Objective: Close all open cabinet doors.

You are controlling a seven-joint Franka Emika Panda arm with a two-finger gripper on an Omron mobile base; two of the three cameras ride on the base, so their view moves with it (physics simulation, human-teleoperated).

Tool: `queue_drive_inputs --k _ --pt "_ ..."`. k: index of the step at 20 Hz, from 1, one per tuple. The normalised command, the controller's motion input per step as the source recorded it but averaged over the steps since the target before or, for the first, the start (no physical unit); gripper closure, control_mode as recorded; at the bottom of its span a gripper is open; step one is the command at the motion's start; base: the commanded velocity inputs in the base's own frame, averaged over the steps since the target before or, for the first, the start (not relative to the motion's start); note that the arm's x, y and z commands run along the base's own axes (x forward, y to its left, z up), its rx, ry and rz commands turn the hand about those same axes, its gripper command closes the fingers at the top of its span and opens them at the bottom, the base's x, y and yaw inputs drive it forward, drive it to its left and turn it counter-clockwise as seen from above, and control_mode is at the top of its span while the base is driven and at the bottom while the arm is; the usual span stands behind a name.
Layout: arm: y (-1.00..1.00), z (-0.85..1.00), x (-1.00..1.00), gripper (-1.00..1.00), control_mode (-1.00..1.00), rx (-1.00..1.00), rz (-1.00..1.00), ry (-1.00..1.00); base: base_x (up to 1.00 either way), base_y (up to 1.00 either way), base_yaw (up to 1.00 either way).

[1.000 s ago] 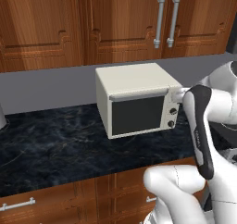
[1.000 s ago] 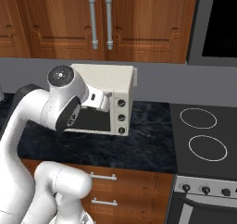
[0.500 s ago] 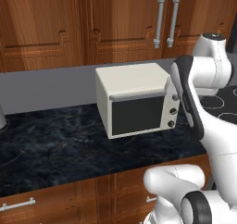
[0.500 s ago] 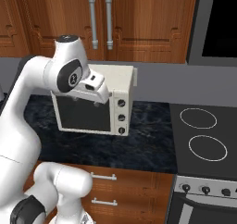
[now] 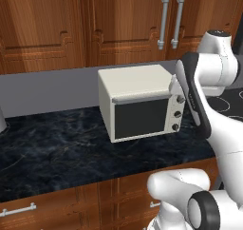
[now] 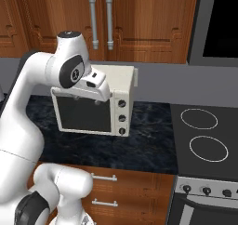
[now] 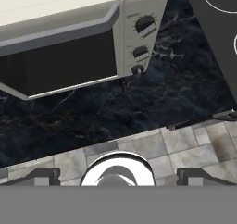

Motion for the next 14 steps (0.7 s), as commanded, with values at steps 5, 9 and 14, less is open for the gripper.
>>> queue_drive_inputs --k 5,9,14 --pt "0.00 0.00 -0.03 -1.00 -1.00 0.00 0.00 0.00 0.00 0.00 0.00" --pt "0.03 -0.10 -0.21 -1.00 1.00 0.00 0.00 0.03 -0.29 0.20 0.00" --pt "0.00 0.00 0.00 -1.00 1.00 0.00 0.00 0.00 -0.66 0.73 0.00"
